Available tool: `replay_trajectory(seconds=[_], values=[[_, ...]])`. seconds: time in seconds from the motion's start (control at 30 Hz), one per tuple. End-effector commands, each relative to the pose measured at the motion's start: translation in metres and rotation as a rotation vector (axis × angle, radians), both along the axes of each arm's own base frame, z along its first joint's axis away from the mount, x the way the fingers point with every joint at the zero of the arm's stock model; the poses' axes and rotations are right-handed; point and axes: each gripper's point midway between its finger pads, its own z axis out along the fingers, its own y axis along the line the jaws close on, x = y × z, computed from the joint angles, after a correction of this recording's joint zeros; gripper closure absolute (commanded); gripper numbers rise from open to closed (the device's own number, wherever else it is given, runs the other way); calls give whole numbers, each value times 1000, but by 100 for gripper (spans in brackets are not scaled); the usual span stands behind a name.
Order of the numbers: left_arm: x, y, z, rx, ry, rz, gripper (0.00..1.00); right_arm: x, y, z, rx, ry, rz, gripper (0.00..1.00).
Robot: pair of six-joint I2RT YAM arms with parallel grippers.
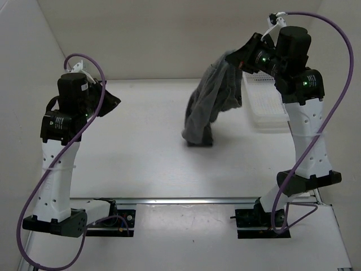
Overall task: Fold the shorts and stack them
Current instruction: Flatten the shorts out
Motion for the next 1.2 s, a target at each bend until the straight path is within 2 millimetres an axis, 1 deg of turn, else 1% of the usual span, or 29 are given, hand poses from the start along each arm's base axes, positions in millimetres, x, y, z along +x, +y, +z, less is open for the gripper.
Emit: replay_trajectory(seconds=[0.0,0.07,0.1,0.13,0.17,0.2,0.23,0.27,0.3,0.33,0.4,0.43,0.47,0.57,0.6,0.63,0.67,0.7,0.73,0.77,0.8,0.87,0.9,0.93,0.97,1.0,1.03,1.07,1.17], values=[[3,0,2,20,2,-27,90,-11,-10,46,71,-147,-39,100],[6,0,-9,25,34,-28,90,-14,-20,28,41,-122,-65,100],[5,-3,-16,25,50,-51,90,-5,-22,-13,12,-32,-74,100],[8,-4,-21,25,56,-51,90,-3,-27,-32,-10,-5,-85,100],[7,-6,-29,22,80,-62,90,-14,-29,-42,-27,-6,-71,100],[10,-8,-50,22,132,-73,90,-15,-32,-64,-54,25,-80,100],[13,-9,-59,23,143,-73,90,-16,-35,-121,-106,141,-86,100],[13,-12,-68,6,165,-79,90,-24,-40,-141,-132,172,-97,100],[15,-21,-89,-8,207,-105,90,-28,-45,-169,-168,222,-105,100],[17,-24,-102,-5,230,-114,90,-37,-51,-225,-213,335,-120,100],[19,-38,-140,-2,339,-137,88,-49,-59,-269,-254,419,-139,100],[25,-46,-146,-6,347,-161,88,-60,-64,-303,-284,490,-145,100],[30,-53,-173,9,429,-173,88,-64,-70,-317,-310,519,-169,100],[38,-80,-200,43,491,-234,87,-68,-74,-335,-323,550,-187,100],[41,-92,-222,71,549,-253,84,-68,-74,-338,-326,559,-187,100],[49,-101,-221,68,547,-262,81,-67,-74,-341,-330,569,-186,100],[55,-109,-226,74,559,-273,73,-67,-74,-341,-330,569,-186,100],[62,-115,-246,88,606,-279,67,-64,-73,-339,-329,566,-186,100],[72,-126,-240,81,588,-288,62,-64,-73,-342,-332,574,-185,100],[80,-128,-244,89,590,-281,49,-62,-73,-338,-328,565,-186,100],[87,-135,-262,94,630,-280,45,-60,-73,-334,-332,552,-182,100],[107,-144,-257,103,601,-263,33,-56,-75,-334,-330,555,-191,100],[114,-145,-274,121,635,-253,28,-56,-75,-337,-333,563,-190,100],[116,-155,-277,143,637,-263,25,-56,-75,-337,-333,564,-190,100],[129,-162,-265,153,600,-256,25,-58,-75,-338,-336,572,-189,100],[128,-159,-273,196,630,-236,24,-58,-75,-338,-336,572,-189,100],[132,-160,-294,219,676,-241,24,-58,-75,-338,-336,572,-189,100],[139,-167,-290,225,661,-242,24,-58,-75,-338,-336,572,-189,100],[138,-167,-320,251,734,-240,24,-60,-76,-337,-340,582,-189,100]])
